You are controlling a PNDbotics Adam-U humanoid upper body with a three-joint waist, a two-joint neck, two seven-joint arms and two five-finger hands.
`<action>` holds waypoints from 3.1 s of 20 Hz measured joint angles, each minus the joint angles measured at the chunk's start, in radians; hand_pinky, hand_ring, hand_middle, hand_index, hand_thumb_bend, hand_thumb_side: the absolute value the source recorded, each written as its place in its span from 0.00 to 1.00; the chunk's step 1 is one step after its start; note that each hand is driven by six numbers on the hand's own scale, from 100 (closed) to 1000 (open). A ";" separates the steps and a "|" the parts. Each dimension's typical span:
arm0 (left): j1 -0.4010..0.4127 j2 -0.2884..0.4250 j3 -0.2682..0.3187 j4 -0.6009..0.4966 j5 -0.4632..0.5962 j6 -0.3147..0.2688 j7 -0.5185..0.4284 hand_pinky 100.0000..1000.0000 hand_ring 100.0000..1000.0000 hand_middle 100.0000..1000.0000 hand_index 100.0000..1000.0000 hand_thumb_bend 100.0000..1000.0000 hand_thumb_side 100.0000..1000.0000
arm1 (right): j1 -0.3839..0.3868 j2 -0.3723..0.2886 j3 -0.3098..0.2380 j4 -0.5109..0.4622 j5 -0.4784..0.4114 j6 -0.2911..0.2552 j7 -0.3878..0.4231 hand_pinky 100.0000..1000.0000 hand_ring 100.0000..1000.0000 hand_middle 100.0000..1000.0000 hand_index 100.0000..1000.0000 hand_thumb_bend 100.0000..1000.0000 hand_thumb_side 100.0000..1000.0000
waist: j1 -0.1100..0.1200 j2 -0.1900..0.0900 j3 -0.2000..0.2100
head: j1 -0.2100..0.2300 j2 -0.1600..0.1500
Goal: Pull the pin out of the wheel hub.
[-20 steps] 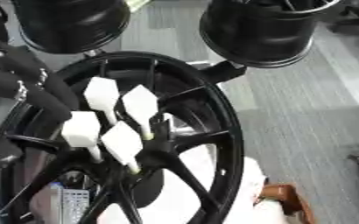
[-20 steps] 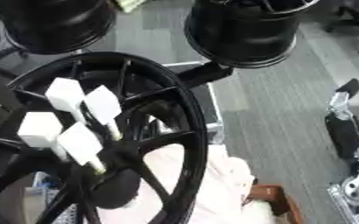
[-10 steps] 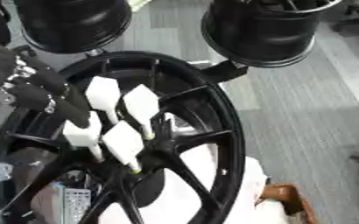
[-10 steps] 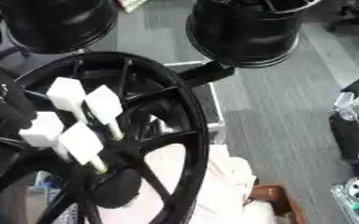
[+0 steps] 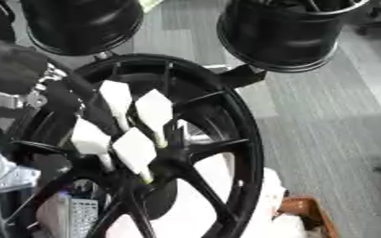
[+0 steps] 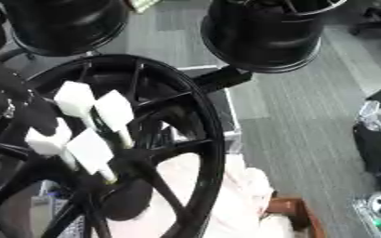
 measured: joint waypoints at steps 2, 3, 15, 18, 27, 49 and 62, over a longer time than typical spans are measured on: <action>-0.004 -0.007 0.000 0.000 0.002 0.029 0.001 0.81 0.79 0.76 0.91 0.00 0.60 | 0.000 0.002 0.000 0.000 -0.001 0.000 0.000 0.79 0.76 0.65 0.77 0.03 0.20 | -0.001 0.001 0.000 | 0.000 0.000; -0.006 -0.008 0.000 0.000 0.003 0.045 0.001 0.81 0.79 0.76 0.91 0.00 0.61 | 0.000 0.005 0.000 0.000 -0.002 0.000 0.000 0.79 0.76 0.65 0.77 0.03 0.21 | -0.001 0.002 0.000 | 0.000 -0.001; -0.009 -0.024 0.000 0.012 -0.002 0.142 0.003 0.81 0.79 0.77 0.89 0.00 0.66 | -0.002 0.016 -0.001 0.000 -0.014 0.002 -0.001 0.79 0.76 0.64 0.77 0.03 0.21 | -0.003 0.011 -0.004 | 0.002 -0.004; -0.005 -0.024 0.000 0.024 -0.013 0.147 0.004 0.81 0.80 0.77 0.89 0.00 0.66 | -0.002 0.016 -0.001 0.000 -0.016 0.002 -0.001 0.79 0.76 0.65 0.77 0.02 0.21 | -0.003 0.011 -0.005 | 0.003 -0.007; 0.011 -0.025 0.000 0.056 -0.061 0.142 0.004 0.83 0.82 0.79 0.88 0.00 0.75 | -0.009 0.017 -0.001 0.000 -0.016 0.001 -0.001 0.80 0.76 0.65 0.78 0.01 0.22 | -0.004 0.015 -0.009 | 0.007 -0.010; 0.028 -0.043 -0.006 0.106 -0.176 0.092 -0.028 0.84 0.83 0.79 0.91 0.00 0.69 | -0.011 0.036 -0.007 0.000 -0.025 -0.001 0.000 0.80 0.76 0.65 0.78 0.00 0.23 | -0.004 0.025 -0.016 | 0.019 -0.011; 0.021 -0.069 -0.018 0.151 -0.241 0.053 0.010 0.82 0.81 0.72 0.91 0.00 0.82 | -0.015 0.052 -0.007 0.000 -0.033 0.001 -0.001 0.80 0.76 0.63 0.78 0.00 0.22 | -0.004 0.031 -0.018 | 0.023 -0.018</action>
